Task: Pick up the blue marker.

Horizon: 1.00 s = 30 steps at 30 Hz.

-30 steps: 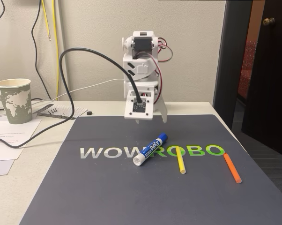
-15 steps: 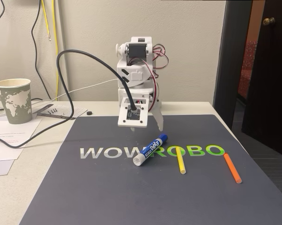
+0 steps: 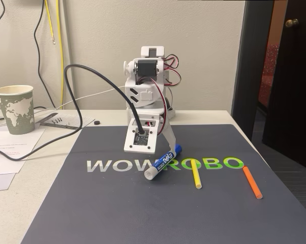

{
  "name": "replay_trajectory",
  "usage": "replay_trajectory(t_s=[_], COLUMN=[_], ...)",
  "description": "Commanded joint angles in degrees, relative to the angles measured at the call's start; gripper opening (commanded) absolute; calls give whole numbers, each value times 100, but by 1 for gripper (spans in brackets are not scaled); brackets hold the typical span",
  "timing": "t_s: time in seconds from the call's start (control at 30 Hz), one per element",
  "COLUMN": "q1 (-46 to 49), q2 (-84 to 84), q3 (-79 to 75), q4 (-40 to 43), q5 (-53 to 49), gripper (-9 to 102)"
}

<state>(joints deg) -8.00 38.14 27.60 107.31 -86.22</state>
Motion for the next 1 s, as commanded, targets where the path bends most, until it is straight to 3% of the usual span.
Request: replay_trajectory(t_s=[0.0,0.73,0.9,0.97], q1=[-70,-62,-62,-53], q2=[18,-615,-589,-580], q3=[-114,-817,-817,-817], q4=[1002,993,993,993], q5=[62,62,114,114], gripper=[32,31,14,12])
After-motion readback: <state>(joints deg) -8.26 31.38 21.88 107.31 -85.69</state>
